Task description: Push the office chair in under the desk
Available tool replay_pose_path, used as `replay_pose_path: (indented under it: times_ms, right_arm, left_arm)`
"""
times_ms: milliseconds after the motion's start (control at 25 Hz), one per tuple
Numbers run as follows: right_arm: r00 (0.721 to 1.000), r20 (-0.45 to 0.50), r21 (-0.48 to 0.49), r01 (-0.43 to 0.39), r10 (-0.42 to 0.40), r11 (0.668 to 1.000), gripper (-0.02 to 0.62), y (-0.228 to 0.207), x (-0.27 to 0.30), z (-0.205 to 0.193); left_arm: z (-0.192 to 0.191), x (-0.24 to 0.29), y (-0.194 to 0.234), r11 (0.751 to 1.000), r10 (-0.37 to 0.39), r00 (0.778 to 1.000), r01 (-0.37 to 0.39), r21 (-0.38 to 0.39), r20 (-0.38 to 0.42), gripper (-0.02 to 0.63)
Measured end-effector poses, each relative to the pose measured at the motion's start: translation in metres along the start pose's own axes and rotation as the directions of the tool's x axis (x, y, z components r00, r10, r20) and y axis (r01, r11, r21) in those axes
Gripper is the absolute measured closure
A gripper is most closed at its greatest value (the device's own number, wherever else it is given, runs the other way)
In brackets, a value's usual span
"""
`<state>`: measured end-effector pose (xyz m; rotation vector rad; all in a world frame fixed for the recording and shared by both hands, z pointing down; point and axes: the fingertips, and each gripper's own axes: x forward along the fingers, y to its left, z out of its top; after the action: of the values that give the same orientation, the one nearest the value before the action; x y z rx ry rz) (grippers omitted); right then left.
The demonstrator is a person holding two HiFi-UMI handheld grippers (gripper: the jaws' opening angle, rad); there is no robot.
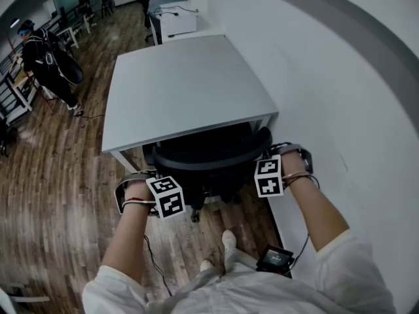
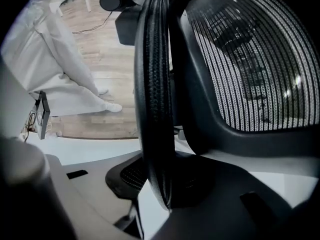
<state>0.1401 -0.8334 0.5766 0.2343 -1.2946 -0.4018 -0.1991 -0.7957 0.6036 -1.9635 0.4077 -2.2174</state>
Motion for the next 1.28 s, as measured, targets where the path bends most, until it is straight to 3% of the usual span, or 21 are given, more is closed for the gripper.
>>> replay_pose_path:
  times_ms: [1280]
  right_arm:
    - [0.999, 0.041, -0.096, 0.028, -0.024, 0.995, 0.476, -0.096, 0.040, 0.001]
  left_arm:
    - [-0.001, 0.027, 0.090, 0.998, 0.024, 0.996, -0.029, -0.061, -0.084, 0.506]
